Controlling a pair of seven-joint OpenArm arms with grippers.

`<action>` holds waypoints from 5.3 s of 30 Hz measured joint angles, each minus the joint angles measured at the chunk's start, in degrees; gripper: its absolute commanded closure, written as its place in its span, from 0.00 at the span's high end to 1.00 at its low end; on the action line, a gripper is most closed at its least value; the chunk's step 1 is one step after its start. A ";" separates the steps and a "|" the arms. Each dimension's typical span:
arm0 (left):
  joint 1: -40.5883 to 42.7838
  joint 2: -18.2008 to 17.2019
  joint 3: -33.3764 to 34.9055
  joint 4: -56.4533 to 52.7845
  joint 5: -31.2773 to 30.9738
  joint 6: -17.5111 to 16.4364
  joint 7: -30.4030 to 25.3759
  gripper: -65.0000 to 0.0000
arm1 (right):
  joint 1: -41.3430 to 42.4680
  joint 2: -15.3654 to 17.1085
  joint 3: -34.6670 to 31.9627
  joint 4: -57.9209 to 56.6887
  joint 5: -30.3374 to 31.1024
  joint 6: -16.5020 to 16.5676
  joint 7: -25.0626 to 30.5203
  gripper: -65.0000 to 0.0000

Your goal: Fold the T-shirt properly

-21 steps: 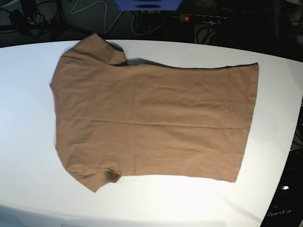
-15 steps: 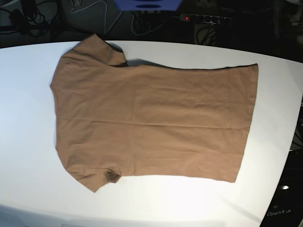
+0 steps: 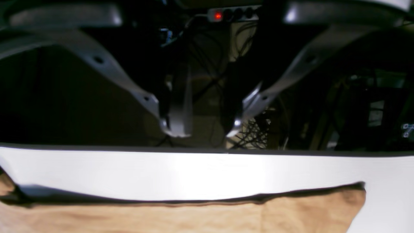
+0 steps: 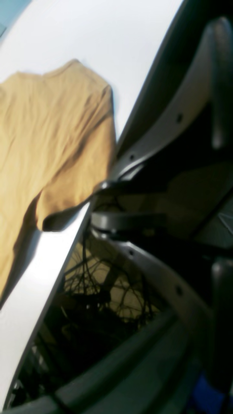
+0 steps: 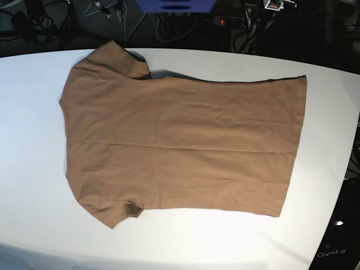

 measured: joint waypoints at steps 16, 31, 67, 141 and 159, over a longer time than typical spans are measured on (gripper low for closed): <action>-0.26 -0.02 -2.27 2.25 0.02 -0.07 1.42 0.26 | 4.24 0.28 0.09 0.15 -2.64 0.02 -2.29 0.52; -1.11 0.15 -2.27 2.84 0.02 0.02 5.22 0.26 | 8.00 1.70 0.02 -0.17 -2.64 0.07 -7.80 0.52; -2.21 0.17 -2.23 5.38 0.04 -0.07 5.95 0.26 | 10.73 2.84 1.81 -5.01 -2.47 0.02 -8.63 0.51; -1.29 0.20 -2.23 6.82 0.04 -0.04 5.95 0.25 | 9.46 3.96 2.51 -1.92 -2.86 0.22 -8.68 0.01; -1.29 1.14 -2.23 6.88 0.04 0.15 5.92 0.26 | 9.46 4.39 2.56 -0.13 -2.67 0.22 -8.66 0.01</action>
